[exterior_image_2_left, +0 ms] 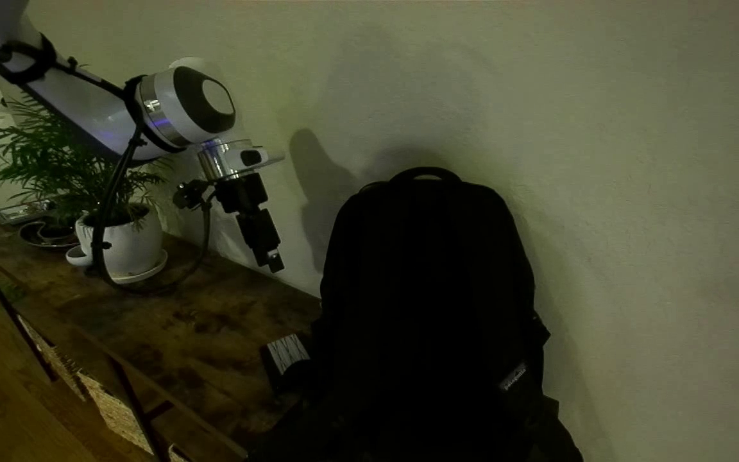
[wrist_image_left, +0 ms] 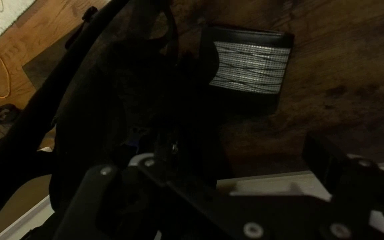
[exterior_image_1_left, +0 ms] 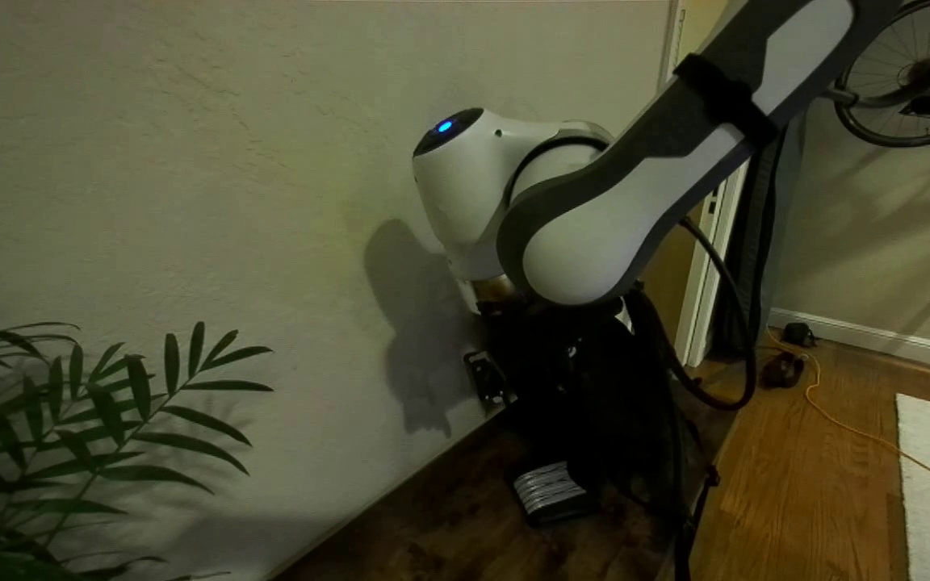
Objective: Put the wallet inside the black backpack
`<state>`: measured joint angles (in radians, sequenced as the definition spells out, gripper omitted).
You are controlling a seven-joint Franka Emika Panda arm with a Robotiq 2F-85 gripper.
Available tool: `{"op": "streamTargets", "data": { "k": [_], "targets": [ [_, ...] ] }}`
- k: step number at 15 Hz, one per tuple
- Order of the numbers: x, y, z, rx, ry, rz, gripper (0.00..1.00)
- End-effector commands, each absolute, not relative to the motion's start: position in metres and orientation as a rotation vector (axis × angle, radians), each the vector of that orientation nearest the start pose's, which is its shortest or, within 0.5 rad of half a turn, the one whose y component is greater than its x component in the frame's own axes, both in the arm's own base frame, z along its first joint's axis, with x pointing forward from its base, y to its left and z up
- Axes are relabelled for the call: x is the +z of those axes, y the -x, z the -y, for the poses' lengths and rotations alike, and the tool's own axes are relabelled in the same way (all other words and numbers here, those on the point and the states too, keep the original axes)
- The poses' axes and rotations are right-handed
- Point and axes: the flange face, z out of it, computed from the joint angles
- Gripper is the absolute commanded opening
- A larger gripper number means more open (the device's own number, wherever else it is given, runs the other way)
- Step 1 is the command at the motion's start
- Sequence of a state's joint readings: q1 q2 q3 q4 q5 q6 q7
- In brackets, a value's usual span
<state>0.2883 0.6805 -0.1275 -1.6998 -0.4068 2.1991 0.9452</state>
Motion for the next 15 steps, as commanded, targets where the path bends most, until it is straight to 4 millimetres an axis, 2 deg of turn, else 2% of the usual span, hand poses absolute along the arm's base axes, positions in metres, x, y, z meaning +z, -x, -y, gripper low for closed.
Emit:
{"op": "streamTargets", "data": {
  "k": [1, 15],
  "targets": [
    [0.188, -0.639, -0.102, 0.002, 3.466, -0.855, 1.0],
    [0.15, -0.644, -0.111, 0.045, 3.508, -0.82, 1.0]
  ]
}}
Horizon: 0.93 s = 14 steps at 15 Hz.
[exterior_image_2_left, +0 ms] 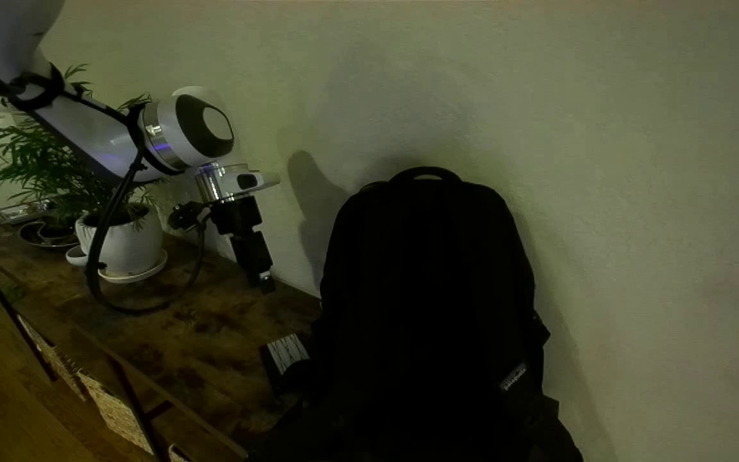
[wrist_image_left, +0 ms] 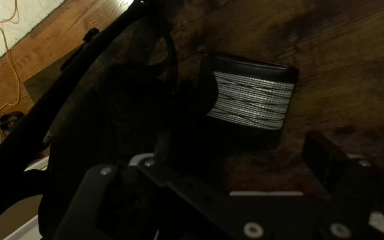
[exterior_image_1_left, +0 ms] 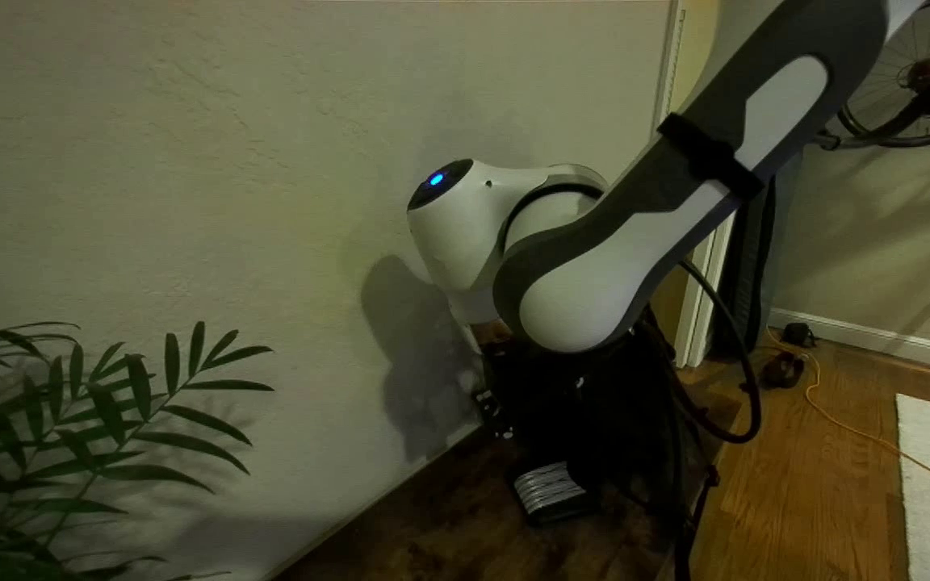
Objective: Put the wallet inside the black backpack
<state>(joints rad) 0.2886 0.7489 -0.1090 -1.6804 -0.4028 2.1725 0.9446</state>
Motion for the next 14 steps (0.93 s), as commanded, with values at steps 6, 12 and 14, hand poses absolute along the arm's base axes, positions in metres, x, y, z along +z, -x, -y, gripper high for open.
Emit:
{"op": "streamTargets", "data": {
  "k": [6, 12, 14],
  "targets": [
    [0.136, -0.651, -0.114, 0.059, 3.504, -0.816, 1.0],
    [0.117, -0.663, -0.121, 0.078, 3.504, -0.815, 1.0],
    [0.11, -0.668, -0.125, 0.088, 3.501, -0.819, 1.0]
  ]
}}
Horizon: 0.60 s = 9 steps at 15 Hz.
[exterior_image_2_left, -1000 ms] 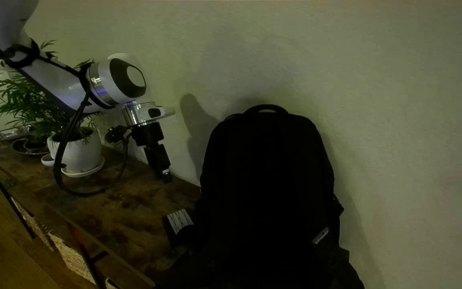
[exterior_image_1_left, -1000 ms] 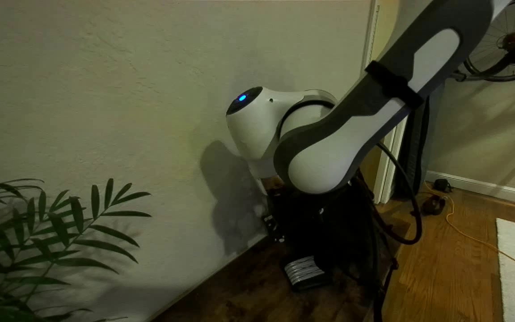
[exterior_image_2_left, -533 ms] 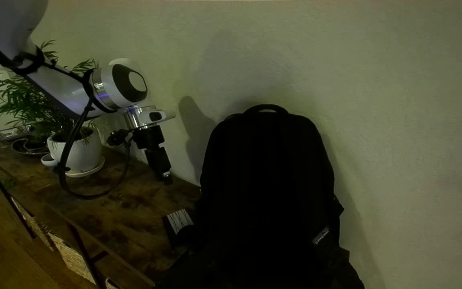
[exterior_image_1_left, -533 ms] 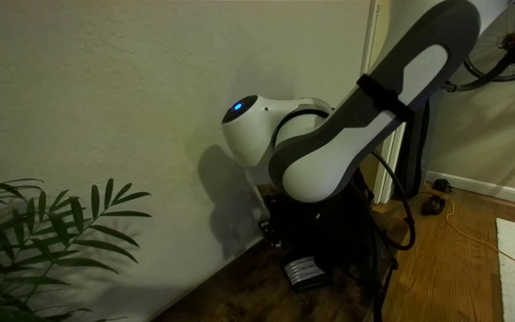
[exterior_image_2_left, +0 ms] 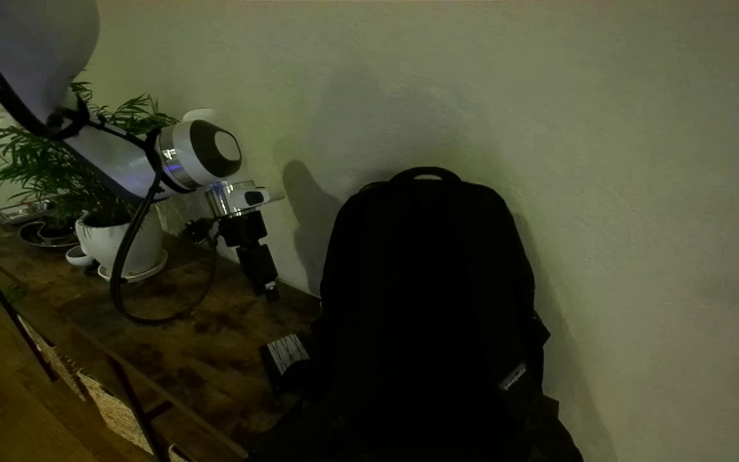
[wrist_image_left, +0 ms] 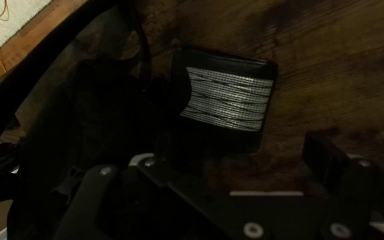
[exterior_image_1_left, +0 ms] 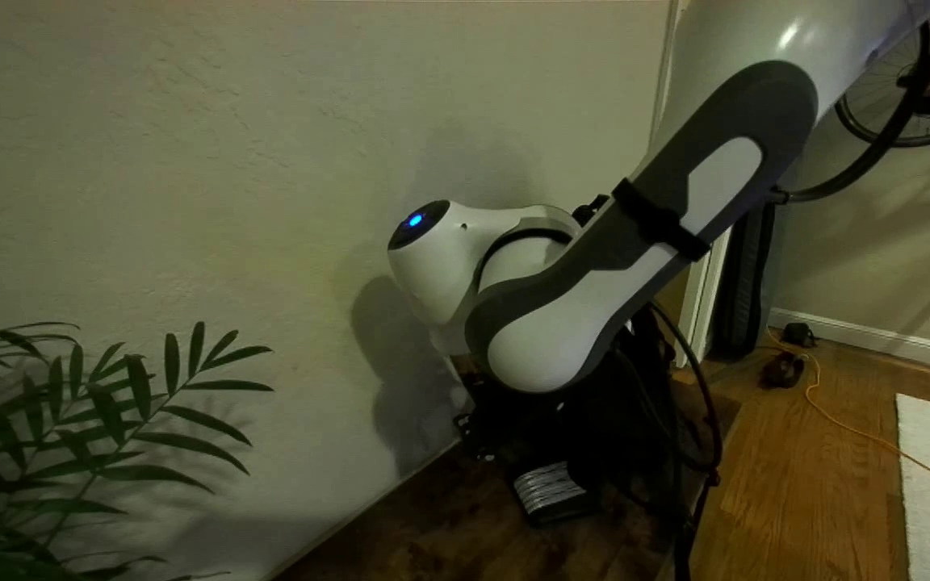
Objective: Put the wallet inside the black backpack
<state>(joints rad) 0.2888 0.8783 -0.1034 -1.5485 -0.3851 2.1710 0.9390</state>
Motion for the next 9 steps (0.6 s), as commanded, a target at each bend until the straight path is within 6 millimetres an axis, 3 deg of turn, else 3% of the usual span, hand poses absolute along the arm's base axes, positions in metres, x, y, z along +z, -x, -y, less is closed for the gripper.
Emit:
{"op": "streamTargets", "data": {
  "k": [1, 9],
  "targets": [
    [0.107, -0.669, -0.126, 0.094, 3.498, -0.822, 1.0],
    [0.083, -0.677, -0.128, 0.203, 3.508, -0.842, 1.0]
  ]
}}
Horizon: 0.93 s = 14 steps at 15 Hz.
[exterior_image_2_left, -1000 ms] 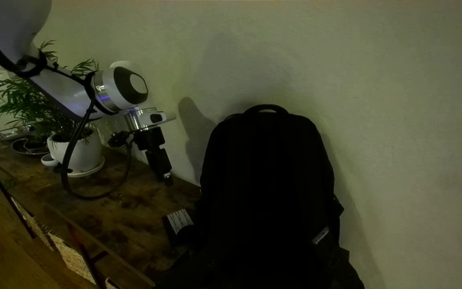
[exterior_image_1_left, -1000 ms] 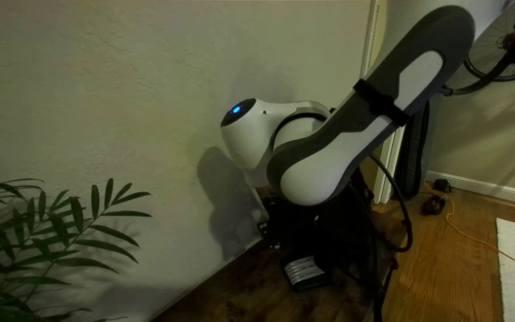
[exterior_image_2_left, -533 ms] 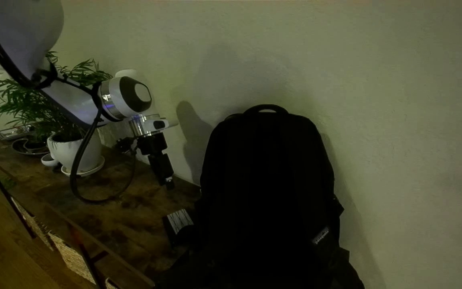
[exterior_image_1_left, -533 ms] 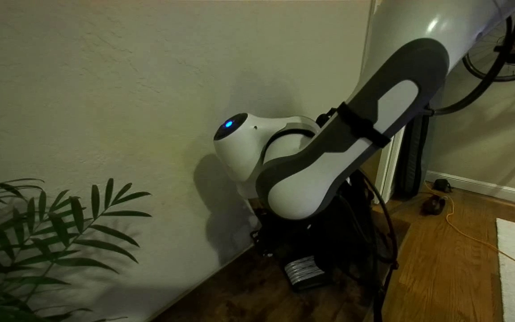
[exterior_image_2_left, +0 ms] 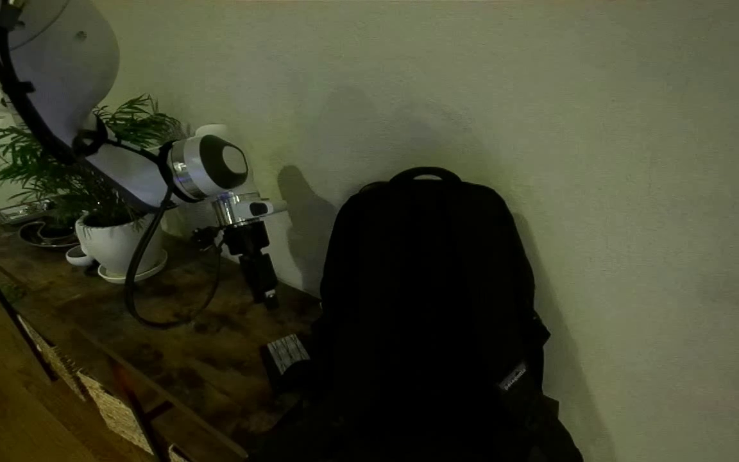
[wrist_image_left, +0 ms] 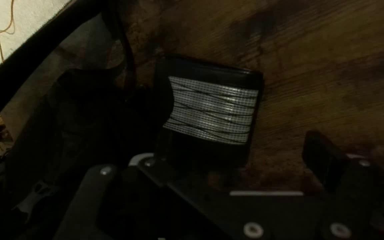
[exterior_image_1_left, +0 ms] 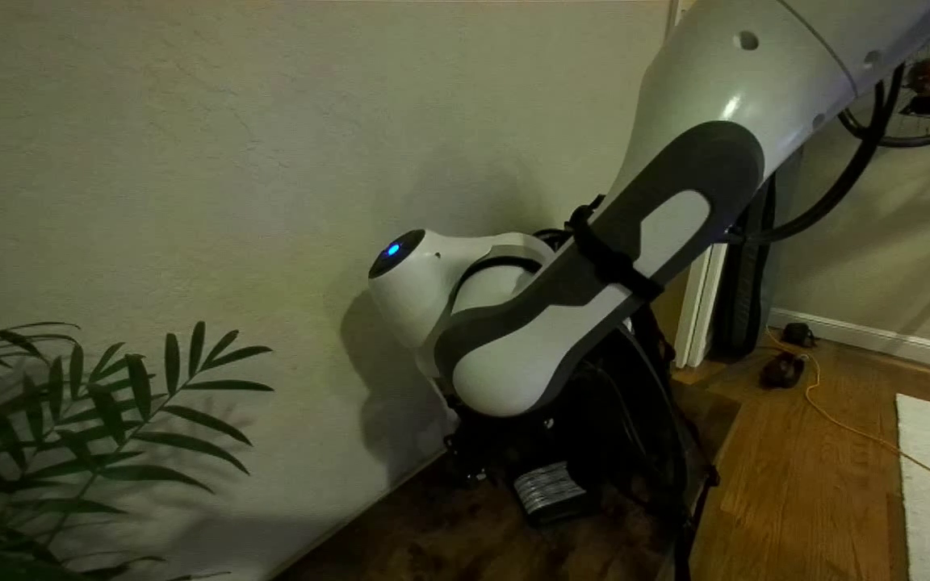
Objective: Put the wallet inside the black backpack
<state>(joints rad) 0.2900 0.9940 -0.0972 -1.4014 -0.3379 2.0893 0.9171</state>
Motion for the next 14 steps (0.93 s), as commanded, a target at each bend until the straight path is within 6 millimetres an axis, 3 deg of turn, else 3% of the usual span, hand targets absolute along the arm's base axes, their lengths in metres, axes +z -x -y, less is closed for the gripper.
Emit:
{"op": "streamTargets", "data": {
  "k": [1, 14],
  "targets": [
    [0.081, -0.678, -0.127, 0.212, 3.507, -0.844, 1.0],
    [0.057, -0.68, -0.12, 0.313, 3.552, -0.812, 1.0]
  ]
}}
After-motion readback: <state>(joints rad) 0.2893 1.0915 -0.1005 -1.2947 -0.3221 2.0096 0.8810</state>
